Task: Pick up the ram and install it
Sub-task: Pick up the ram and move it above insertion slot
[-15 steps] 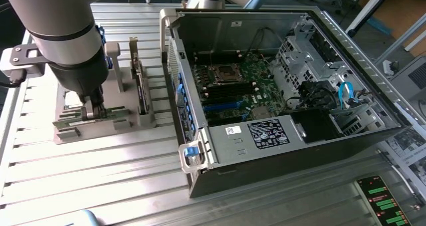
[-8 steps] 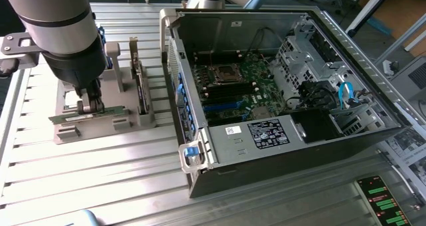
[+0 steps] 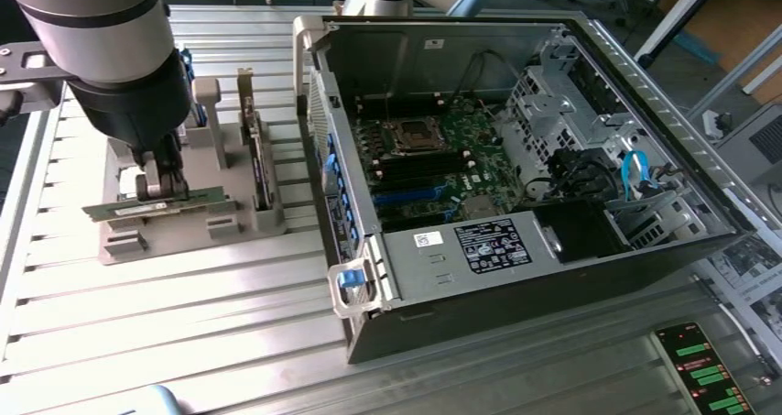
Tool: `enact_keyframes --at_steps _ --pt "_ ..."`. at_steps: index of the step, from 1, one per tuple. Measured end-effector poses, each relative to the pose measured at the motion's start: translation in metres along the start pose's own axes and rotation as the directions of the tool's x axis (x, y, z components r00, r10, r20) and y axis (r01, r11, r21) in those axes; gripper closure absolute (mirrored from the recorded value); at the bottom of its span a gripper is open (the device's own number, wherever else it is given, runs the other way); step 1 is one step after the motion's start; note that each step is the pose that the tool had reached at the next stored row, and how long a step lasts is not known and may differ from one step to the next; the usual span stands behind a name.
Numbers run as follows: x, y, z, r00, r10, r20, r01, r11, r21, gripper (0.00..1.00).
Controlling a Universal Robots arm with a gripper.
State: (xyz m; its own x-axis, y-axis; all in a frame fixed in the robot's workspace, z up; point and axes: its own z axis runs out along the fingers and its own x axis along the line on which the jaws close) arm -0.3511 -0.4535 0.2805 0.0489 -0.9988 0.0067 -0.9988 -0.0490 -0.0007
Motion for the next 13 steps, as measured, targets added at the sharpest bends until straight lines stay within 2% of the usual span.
enact_keyframes --at_steps 13 --pt "0.0 -0.0001 -0.0227 1.0 0.0 0.0001 0.0 1.0 0.0001 0.88"
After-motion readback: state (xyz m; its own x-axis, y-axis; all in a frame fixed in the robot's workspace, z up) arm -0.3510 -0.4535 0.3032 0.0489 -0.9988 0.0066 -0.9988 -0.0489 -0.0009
